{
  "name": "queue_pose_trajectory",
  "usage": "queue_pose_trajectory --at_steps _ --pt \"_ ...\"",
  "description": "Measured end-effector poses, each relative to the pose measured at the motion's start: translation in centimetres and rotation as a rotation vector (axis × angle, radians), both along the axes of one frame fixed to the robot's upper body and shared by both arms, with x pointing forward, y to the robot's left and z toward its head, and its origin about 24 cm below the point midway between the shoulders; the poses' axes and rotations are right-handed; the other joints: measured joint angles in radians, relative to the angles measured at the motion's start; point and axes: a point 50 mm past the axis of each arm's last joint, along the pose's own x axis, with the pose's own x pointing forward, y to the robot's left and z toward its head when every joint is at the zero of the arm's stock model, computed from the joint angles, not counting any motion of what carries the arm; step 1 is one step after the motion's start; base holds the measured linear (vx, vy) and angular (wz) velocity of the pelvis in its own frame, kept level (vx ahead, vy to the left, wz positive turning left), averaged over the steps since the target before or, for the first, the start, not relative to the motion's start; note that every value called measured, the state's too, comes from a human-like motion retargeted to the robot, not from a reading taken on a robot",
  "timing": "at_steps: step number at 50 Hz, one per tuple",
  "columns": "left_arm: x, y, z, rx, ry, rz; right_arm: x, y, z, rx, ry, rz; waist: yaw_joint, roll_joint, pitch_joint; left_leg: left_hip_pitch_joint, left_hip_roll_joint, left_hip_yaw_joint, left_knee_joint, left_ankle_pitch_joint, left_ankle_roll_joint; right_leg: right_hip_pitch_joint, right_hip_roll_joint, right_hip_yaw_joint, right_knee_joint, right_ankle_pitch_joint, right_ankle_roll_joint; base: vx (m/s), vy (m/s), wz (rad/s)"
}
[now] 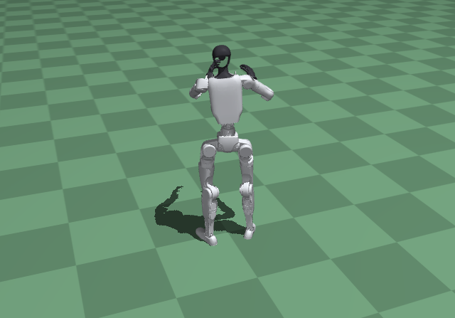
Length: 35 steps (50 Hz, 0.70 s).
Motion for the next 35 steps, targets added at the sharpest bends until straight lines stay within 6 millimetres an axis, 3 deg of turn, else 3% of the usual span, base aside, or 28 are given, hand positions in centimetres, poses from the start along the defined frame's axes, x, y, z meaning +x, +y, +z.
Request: queue_pose_trajectory --at_steps 6,13,15,19,23,29,35 --pt "1.6 2.6 3.8 0.011 -0.058 0.144 -0.4 -0.6 -2.7 0.061 0.106 -0.014 -0.088 0.037 0.016 -0.008 0.028 0.036 -0.007 0.015 -0.002 -0.03 0.039 0.024 -0.007 0.014 0.0 0.02 -0.13 -0.31" --pt "3.3 8.8 9.0 -0.074 -0.107 0.437 -0.8 -0.3 -3.3 0.115 0.096 -0.006 -0.225 0.092 0.047 -0.03 0.065 0.074 -0.023 0.049 -0.008 -0.066 0.096 0.039 -0.041 0.048 0.0 0.01 -0.17 -0.29" --pt "3.3 10.9 10.5 -0.101 -0.127 0.543 -1.0 -0.5 -3.4 0.167 0.1 0.004 -0.266 0.108 0.058 -0.039 0.072 0.078 -0.028 0.06 -0.009 -0.074 0.108 0.037 -0.052 0.057 0.0 0.02 -0.14 -0.12" --pt "2.8 14.8 13.3 -0.14 -0.15 0.74 -1.0 -1.8 -3.5 0.079 0.084 -0.088 -0.342 0.138 0.084 -0.056 0.078 0.081 -0.044 0.083 -0.016 -0.089 0.122 0.029 -0.069 0.069 0.0 0.03 -0.11 -0.01" --pt "1.6 17.7 15.6 -0.192 -0.173 0.878 -1.5 -3.5 -3.7 0.092 0.067 -0.169 -0.403 0.164 0.106 -0.069 0.078 0.078 -0.057 0.1 -0.02 -0.1 0.126 0.021 -0.079 0.073 0.0 0.05 -0.07 0.06" --pt "0.5 18.9 17.3 -0.232 -0.207 0.892 -2.4 -6.4 -5.2 0.204 0.1 -0.291 -0.434 0.188 0.126 -0.072 0.078 0.082 -0.067 0.11 -0.022 -0.107 0.129 0.02 -0.081 0.07 0.0 0.07 -0.05 -0.02" --pt "1.2 16.5 16.0 -0.129 -0.22 0.759 -2.3 -8.2 -9.1 0.53 0.303 -0.29 -0.4 0.186 0.124 -0.056 0.087 0.102 -0.056 0.099 -0.015 -0.098 0.137 0.037 -0.08 0.064 0.0 0.08 -0.04 -0.16"
